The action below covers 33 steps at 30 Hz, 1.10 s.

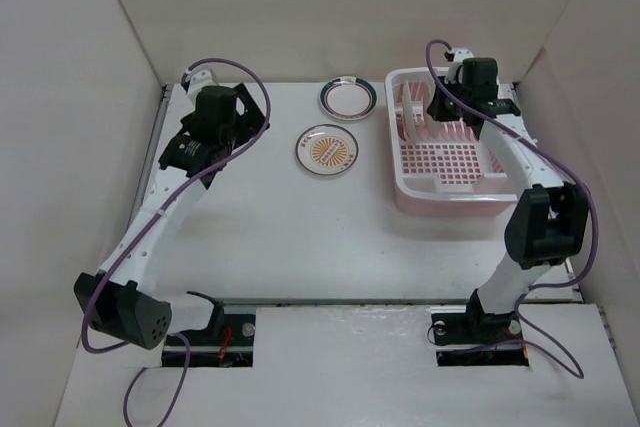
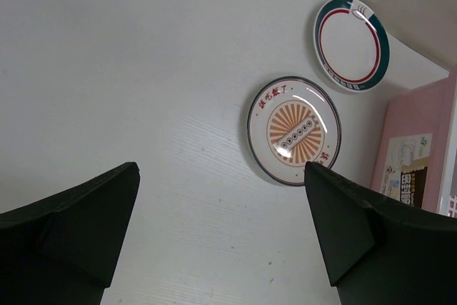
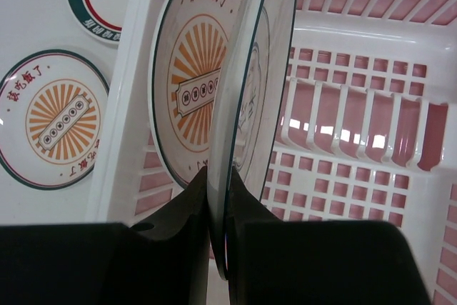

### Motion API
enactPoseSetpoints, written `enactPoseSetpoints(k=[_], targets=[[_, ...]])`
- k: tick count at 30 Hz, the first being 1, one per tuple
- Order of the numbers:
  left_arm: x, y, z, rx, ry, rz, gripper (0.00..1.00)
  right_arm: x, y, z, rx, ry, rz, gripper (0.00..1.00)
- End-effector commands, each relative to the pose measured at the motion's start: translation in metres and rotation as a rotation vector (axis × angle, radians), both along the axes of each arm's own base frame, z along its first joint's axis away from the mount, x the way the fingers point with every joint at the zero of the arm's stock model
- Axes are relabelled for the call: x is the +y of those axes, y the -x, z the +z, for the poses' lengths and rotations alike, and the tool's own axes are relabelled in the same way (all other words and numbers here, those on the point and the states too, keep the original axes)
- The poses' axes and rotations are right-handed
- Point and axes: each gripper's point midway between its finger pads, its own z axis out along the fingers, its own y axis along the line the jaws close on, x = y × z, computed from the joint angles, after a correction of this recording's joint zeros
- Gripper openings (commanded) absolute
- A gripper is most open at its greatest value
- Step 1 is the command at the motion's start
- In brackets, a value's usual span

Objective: Load the plates into the dish rack

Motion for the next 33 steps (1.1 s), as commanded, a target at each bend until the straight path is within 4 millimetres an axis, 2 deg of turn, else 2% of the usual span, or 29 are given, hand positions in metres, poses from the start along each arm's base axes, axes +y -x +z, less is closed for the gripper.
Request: enactPoseSetpoints(k=[1, 16, 19, 25, 26, 27, 29, 33], targets=[[0.001, -0.004, 0.004, -0.019, -0.006, -0.007, 1.0, -0.001, -0.02, 0.022, -0.102, -0.028, -0.025, 0.0], [0.0, -0.003, 0.0, -0.009, -0.004, -0.015, 1.0, -0.009, -0.032, -0.001, -0.055, -0.017, -0.064, 0.0], [0.0, -0.002, -0.004, 0.0, -0.007, -0.015, 1.0, -0.009, -0.034, -0.012, -0.033, -0.015, -0.064, 0.0], [-0.002, -0.002, -0.004, 0.001, -0.003, -0.023, 1.0, -0.012, -0.04, -0.017, -0.022, -0.003, -0.08, 0.0], [-0.002, -0.002, -0.004, 0.001, -0.003, -0.023, 1.0, -0.013, -0.042, -0.013, -0.032, 0.002, -0.089, 0.0], [-0.003, -0.002, -0.005, 0.003, 0.002, -0.03, 1.0, -0.013, -0.041, -0.02, -0.012, 0.004, -0.089, 0.0], [-0.003, -0.002, -0.005, 0.003, 0.002, -0.03, 1.0, -0.013, -0.043, -0.016, -0.021, 0.003, -0.089, 0.0], [-0.005, -0.003, -0.008, 0.013, 0.004, -0.038, 1.0, -0.012, -0.044, -0.023, -0.003, 0.001, -0.082, 0.18]])
